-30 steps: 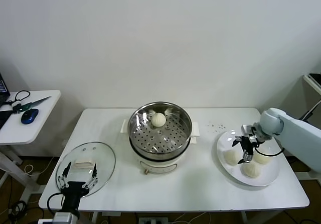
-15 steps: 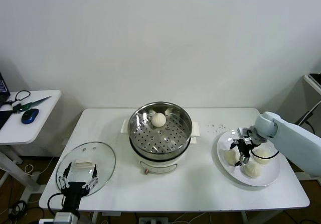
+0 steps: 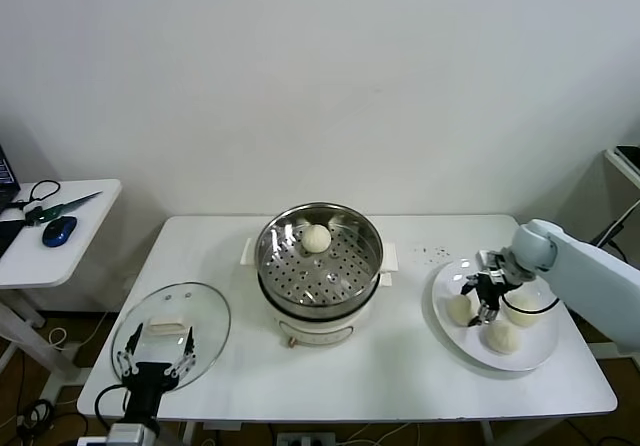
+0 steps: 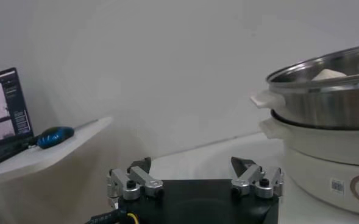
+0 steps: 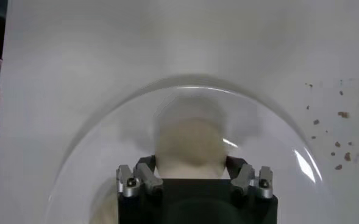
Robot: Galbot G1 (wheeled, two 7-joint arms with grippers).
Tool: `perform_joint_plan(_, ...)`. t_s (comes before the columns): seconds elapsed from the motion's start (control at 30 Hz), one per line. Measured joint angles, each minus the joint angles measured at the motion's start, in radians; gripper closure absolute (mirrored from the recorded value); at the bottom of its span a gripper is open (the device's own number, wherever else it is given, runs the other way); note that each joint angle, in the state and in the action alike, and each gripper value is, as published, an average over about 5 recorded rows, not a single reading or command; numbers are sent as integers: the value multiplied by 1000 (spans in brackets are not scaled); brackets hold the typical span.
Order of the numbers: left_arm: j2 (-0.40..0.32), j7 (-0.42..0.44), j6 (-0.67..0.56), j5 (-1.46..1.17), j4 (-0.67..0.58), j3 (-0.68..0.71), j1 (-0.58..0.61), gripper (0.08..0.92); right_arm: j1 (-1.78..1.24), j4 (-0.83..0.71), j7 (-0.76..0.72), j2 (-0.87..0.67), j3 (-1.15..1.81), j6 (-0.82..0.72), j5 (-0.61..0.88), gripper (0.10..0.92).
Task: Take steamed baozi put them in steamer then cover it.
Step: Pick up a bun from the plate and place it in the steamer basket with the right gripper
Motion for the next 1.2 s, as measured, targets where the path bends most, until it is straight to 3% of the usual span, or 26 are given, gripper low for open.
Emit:
perform_joint_plan(0.33, 5, -6, 0, -7, -13, 16, 11, 177, 361, 31, 3, 40, -290, -21, 229, 287)
perform_joint_plan(0.63, 19, -8, 6, -10, -32, 37, 15, 177, 652, 42, 22, 195, -536, -69, 483, 287)
perform_joint_plan(0.9, 25, -7, 6, -7, -48, 58, 13, 177, 738, 24, 70, 401, -630, -121, 653, 287)
perform_joint_plan(1.2, 29, -8, 0, -4, -45, 61, 10, 177, 722, 4, 133, 600, -684, -168, 736, 287)
